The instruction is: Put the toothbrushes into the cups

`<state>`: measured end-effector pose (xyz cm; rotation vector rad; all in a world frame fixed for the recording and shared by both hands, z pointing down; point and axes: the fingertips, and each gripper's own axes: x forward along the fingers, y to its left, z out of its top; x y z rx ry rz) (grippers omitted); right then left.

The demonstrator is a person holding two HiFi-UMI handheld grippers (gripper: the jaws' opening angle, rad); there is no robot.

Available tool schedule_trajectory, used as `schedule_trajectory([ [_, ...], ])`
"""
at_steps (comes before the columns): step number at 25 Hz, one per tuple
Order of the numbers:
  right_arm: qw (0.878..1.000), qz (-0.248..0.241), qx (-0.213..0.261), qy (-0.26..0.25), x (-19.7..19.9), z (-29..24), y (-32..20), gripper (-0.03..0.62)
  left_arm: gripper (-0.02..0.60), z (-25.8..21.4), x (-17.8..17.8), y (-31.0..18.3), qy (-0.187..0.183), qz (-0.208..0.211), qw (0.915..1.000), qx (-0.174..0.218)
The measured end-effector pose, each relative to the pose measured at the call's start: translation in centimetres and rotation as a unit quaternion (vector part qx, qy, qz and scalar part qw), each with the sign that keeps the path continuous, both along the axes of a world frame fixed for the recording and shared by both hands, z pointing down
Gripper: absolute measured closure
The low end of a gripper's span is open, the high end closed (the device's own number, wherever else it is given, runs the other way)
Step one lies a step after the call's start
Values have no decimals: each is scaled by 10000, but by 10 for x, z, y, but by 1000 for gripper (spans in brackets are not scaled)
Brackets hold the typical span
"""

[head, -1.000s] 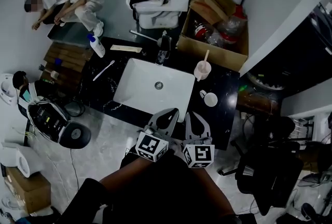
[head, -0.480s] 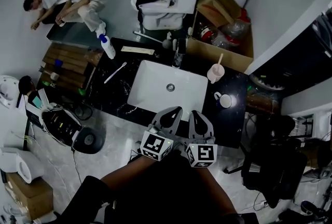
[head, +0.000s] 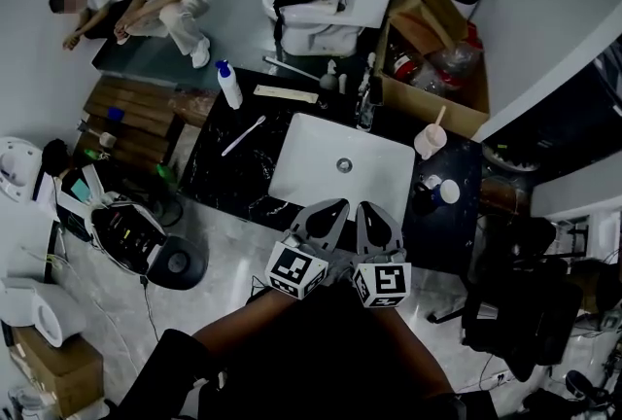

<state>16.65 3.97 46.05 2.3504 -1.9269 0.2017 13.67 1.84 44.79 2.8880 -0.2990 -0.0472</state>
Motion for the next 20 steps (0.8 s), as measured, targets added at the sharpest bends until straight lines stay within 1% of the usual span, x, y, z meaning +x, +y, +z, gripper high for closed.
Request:
schedule_trajectory([
  [6, 9999, -28, -97, 10, -39, 6, -23, 571, 566, 5, -36, -24, 5, 13, 10000, -75],
  [10, 9999, 19, -138, -22, -64, 9, -38, 571, 567, 10, -64, -41, -18, 3, 9999, -158],
  [13, 9999, 25, -138, -20, -85, 12, -50, 571, 566, 15, -87, -54, -12, -11, 9999, -150],
  [16, 9999, -89, -117, -19, -108, 15, -63, 571, 566, 20, -109, -68, -25, -52, 9999, -144],
  [20, 9992, -353, -194, -59, -133, 24, -76, 571, 566, 27, -131, -80, -49, -251, 9995, -196],
])
